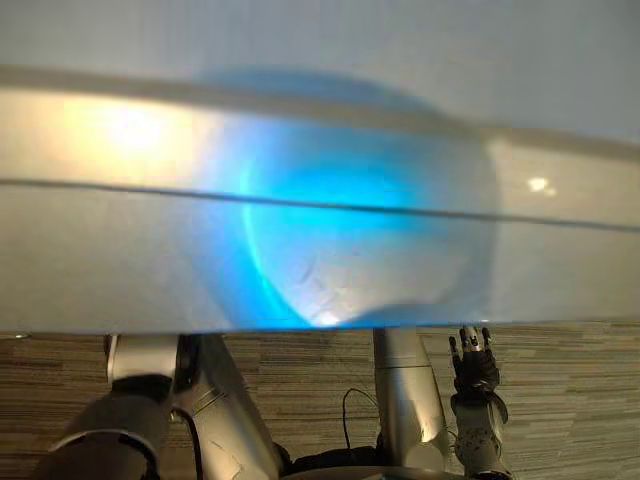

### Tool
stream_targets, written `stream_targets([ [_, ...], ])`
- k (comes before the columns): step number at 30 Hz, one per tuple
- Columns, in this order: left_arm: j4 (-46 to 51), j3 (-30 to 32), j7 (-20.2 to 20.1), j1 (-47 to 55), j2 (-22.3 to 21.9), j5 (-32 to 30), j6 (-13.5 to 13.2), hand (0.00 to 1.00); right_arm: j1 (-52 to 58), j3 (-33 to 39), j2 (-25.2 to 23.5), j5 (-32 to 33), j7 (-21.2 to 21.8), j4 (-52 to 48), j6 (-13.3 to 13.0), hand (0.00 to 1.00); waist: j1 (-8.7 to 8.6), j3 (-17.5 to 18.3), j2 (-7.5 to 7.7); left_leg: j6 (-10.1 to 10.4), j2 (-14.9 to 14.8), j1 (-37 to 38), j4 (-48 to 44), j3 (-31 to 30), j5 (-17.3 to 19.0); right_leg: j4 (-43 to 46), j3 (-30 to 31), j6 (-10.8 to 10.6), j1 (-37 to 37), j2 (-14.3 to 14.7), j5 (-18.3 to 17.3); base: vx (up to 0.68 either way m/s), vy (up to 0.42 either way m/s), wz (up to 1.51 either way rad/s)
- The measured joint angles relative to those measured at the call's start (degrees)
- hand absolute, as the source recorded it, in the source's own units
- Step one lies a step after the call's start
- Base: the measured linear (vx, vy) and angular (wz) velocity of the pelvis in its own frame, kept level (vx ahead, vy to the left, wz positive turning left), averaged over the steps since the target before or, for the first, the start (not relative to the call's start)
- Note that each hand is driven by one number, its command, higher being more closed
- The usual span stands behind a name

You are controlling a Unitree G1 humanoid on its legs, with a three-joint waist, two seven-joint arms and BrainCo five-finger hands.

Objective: Pick up the laundry basket with both hands and put the clothes into the washing machine.

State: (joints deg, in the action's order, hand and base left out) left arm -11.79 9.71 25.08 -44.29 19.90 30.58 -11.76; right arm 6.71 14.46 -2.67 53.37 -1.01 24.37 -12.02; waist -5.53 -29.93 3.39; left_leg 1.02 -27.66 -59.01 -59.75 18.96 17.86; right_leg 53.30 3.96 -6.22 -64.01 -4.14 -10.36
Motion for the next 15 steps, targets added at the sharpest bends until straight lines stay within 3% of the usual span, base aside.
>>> stream_targets([
  [3,-0.84,-0.03,-3.36,5.54,-2.83,-0.95,1.39,0.0,-0.75,1.04,0.93,-0.01,0.03,2.06,0.11,0.0,0.67,0.69,-1.48,1.12,0.45,3.45,2.71,-0.46,-0.57,-1.49,-1.1,0.66,3.58,-0.06,-0.81,0.08,-0.048,0.09],
  [12,-14.33,-0.18,-9.79,7.21,-6.68,-5.57,4.67,0.0,-4.25,1.46,2.23,-0.11,-0.09,5.16,0.16,0.0,1.11,1.0,-2.03,2.69,1.59,12.08,8.38,-0.26,-1.51,-5.85,-2.38,1.03,12.36,-0.16,-1.02,0.08,-0.029,0.05],
  [15,-20.09,-0.93,-11.57,8.35,-8.98,-6.73,5.71,0.0,-5.16,1.46,3.36,-0.22,-0.36,6.89,1.06,0.0,1.43,1.99,-3.6,2.76,1.98,14.84,9.82,0.19,-1.55,-7.58,-2.51,1.04,15.26,-0.26,-1.03,0.09,-0.005,0.02],
])
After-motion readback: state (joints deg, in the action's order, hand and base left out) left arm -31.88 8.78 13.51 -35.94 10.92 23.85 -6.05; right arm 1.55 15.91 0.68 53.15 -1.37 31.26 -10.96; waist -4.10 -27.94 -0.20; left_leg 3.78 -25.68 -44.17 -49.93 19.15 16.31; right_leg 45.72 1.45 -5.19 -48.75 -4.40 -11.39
